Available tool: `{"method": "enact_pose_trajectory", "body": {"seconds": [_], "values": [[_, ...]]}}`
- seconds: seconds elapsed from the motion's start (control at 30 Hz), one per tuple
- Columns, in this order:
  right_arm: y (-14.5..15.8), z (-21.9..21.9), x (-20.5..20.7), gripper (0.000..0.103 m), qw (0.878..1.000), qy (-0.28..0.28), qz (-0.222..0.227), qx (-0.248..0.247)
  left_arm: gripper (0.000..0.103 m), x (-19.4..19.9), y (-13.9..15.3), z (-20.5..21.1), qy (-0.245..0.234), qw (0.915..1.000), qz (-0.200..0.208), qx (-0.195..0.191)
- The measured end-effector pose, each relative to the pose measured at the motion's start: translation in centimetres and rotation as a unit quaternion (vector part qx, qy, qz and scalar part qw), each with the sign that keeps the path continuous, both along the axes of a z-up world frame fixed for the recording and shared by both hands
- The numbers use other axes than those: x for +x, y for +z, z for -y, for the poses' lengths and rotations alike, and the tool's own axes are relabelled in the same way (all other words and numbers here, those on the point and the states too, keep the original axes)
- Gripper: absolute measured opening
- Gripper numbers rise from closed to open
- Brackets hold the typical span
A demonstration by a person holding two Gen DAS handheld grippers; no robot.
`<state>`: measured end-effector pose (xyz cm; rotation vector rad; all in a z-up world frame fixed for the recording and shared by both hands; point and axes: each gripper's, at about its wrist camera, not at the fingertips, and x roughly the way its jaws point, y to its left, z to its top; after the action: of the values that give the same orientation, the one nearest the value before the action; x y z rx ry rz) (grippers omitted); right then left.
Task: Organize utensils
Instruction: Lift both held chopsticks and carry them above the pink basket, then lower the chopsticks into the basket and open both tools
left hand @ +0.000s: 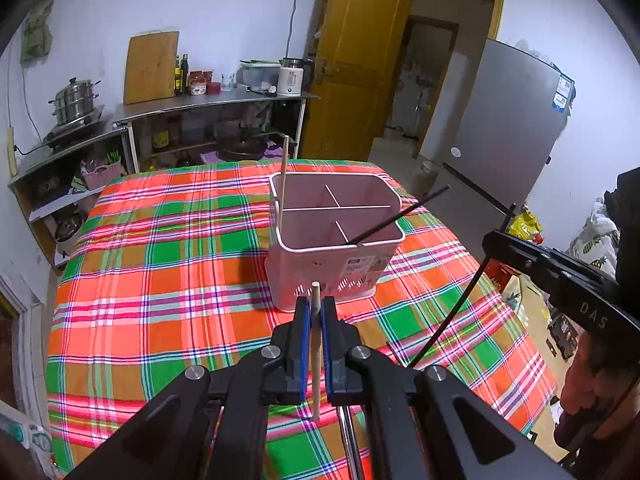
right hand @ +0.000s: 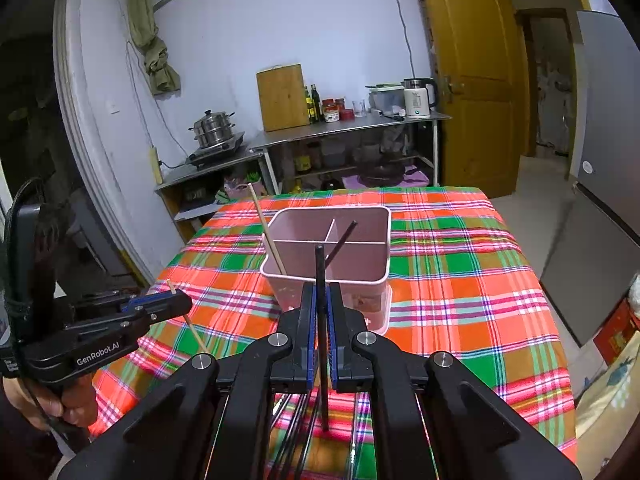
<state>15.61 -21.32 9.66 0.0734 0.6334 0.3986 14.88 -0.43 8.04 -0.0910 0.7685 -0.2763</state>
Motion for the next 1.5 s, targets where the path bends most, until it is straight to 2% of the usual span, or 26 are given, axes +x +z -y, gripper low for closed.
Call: {"method": "enact_pose_trajectory", "body": {"seconds": [0.23, 0.43, 0.67, 1.2, 1.37, 1.5], "values": [[0.0, 0.3, -0.8, 0.005, 1.0, 0.003, -0.001, -0.005, 0.005, -1.1, 0.4, 0.1, -0.005, 0.9999, -0.005, 0.014], [0.5, 0.1, -1.1, 0.005, 1.0, 0.005, 0.005, -0.002, 0.005, -0.8, 1.2, -0.4, -0.001, 0.9999, -0.004, 0.01], [2.0, -0.3, -0.5, 0.005, 1.0, 0.008, 0.021, 0.014, 0.005, 0.4, 3.8, -1.2, 0.009, 0.9997, 0.019, -0.009], [7.7, -1.0, 3.2, 0.005, 0.995, 0.007, 0.083, 0.049, 0.005, 5.6, 10.6, -1.9, 0.033, 0.9949, 0.084, -0.045], [9.0, -1.2, 4.4, 0.005, 0.993, 0.005, 0.1, 0.058, 0.005, 7.4, 11.8, -1.9, 0.04, 0.9931, 0.1, -0.047], [9.3, -1.4, 5.8, 0.005, 0.992, 0.001, 0.106, 0.067, 0.005, 8.8, 11.5, -1.7, 0.045, 0.9926, 0.103, -0.045]]}}
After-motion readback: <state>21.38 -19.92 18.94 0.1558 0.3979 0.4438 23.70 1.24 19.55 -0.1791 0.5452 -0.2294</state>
